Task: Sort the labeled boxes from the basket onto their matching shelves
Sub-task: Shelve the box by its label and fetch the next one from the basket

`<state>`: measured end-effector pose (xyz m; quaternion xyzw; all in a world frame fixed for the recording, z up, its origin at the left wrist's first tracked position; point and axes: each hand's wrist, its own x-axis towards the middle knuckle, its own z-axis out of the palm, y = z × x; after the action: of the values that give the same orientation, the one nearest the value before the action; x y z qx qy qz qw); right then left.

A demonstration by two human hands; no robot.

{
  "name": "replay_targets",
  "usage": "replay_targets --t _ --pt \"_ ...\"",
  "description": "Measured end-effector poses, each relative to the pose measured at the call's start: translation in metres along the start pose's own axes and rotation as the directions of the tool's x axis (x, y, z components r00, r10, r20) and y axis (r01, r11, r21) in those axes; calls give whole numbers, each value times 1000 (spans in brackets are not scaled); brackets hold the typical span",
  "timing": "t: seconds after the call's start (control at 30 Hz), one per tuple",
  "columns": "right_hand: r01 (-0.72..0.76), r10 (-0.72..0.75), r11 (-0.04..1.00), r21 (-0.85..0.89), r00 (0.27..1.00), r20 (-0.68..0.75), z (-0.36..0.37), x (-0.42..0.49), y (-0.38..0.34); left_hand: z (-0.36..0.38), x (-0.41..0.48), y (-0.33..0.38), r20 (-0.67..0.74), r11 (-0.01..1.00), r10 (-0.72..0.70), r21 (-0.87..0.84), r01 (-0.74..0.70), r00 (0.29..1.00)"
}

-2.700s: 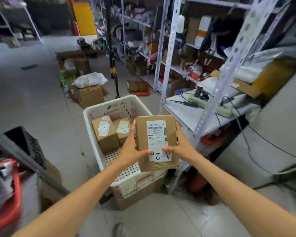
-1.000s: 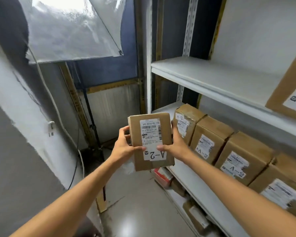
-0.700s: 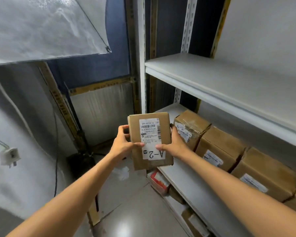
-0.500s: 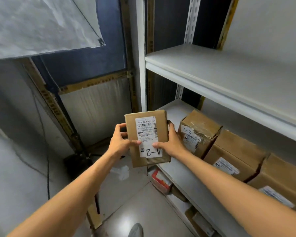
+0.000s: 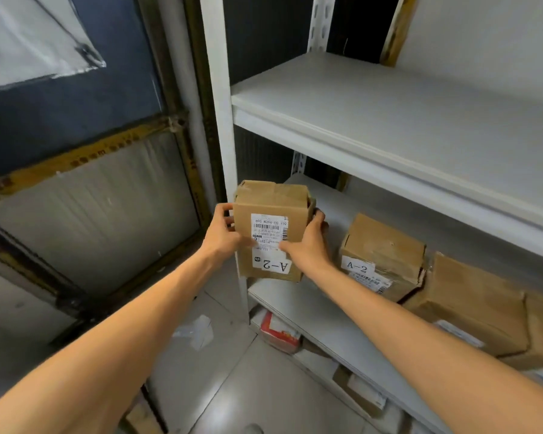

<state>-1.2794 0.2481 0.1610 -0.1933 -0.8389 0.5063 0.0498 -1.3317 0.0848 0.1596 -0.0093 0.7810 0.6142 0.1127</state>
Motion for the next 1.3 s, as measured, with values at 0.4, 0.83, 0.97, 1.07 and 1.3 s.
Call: replay_targets --t 0.4,0.83,0.97,1.07,1.3 --pt "250 -276 659 -709 958 81 3 1 0 39 61 -16 219 995 8 100 -31 976" --pt "677 -583 459 -575 718 380 7 -5 -31 -33 -21 18 45 693 118 712 -115 992" --pt "773 -420 488 -405 615 667 19 -31 -50 -55 -93 25 -104 559 87 828 38 991" --pt "801 -294 531 -276 480 827 22 -69 -56 -61 -163 19 -245 536 58 826 177 968" --pt "942 -342 330 -56 174 923 14 -162 -65 -48 -323 -15 -547 592 -84 645 484 833"
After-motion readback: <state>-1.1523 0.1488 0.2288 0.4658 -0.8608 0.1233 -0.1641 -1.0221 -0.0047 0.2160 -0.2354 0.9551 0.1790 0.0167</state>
